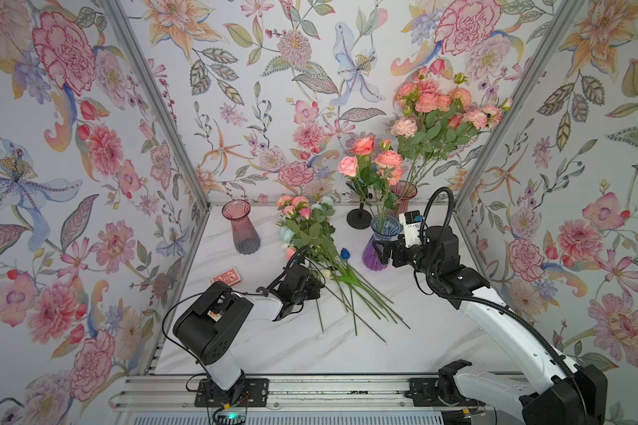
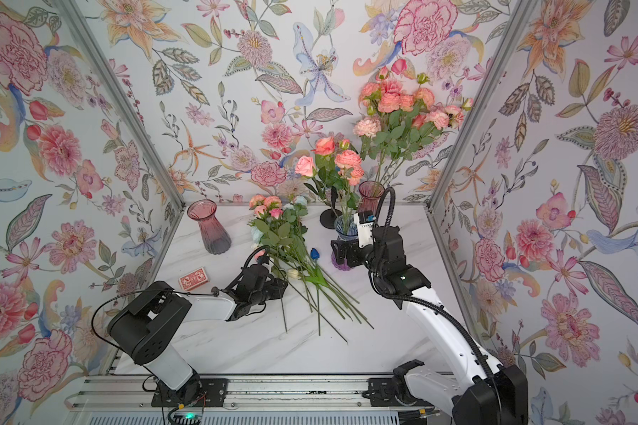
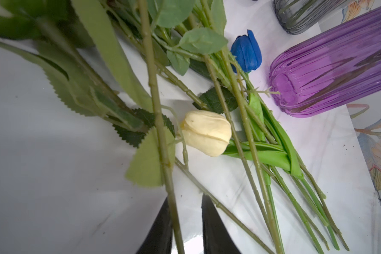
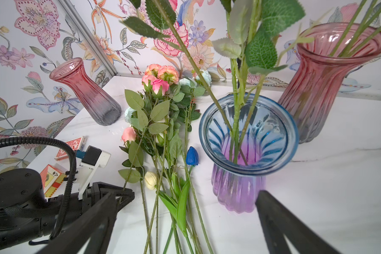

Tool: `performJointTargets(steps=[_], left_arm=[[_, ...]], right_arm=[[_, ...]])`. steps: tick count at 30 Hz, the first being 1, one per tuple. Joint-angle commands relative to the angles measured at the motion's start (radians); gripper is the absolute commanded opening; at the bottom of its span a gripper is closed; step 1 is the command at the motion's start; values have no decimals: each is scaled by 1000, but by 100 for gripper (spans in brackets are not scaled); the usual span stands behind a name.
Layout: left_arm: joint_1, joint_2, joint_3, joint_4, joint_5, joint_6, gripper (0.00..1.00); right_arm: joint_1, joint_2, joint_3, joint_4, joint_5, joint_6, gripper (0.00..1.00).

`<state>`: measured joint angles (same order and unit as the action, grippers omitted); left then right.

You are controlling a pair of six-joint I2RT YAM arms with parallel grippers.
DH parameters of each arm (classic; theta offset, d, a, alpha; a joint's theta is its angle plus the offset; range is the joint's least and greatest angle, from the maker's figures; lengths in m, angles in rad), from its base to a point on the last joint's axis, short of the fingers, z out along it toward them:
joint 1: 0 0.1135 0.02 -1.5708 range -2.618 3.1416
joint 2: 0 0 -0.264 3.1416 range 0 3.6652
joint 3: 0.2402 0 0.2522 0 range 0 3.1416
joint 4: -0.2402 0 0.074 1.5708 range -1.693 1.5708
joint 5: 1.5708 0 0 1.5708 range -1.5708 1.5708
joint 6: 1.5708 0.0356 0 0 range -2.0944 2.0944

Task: Place the pink flowers into the vase
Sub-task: Pick up the flower at the center of the board.

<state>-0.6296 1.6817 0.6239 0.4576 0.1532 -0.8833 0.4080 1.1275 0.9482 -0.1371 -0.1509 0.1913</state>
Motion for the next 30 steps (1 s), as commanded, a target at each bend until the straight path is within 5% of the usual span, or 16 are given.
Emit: performJointTargets(steps=[1,5,15,30], left_arm=[[-9,-6,-18,39,8,3,13],[-9,-19,-21,54,15,9,1],[-7,-109,20,-18,-22,105,0],[7,-547,26,-138,-304,456,0]], right_arm=[[-4,11,-5,18,-18,6,99],[3,13,-1,19,-21,8,99],[60,56,57,-10,-41,13,99],[279,239,324,21,-59,66,99]])
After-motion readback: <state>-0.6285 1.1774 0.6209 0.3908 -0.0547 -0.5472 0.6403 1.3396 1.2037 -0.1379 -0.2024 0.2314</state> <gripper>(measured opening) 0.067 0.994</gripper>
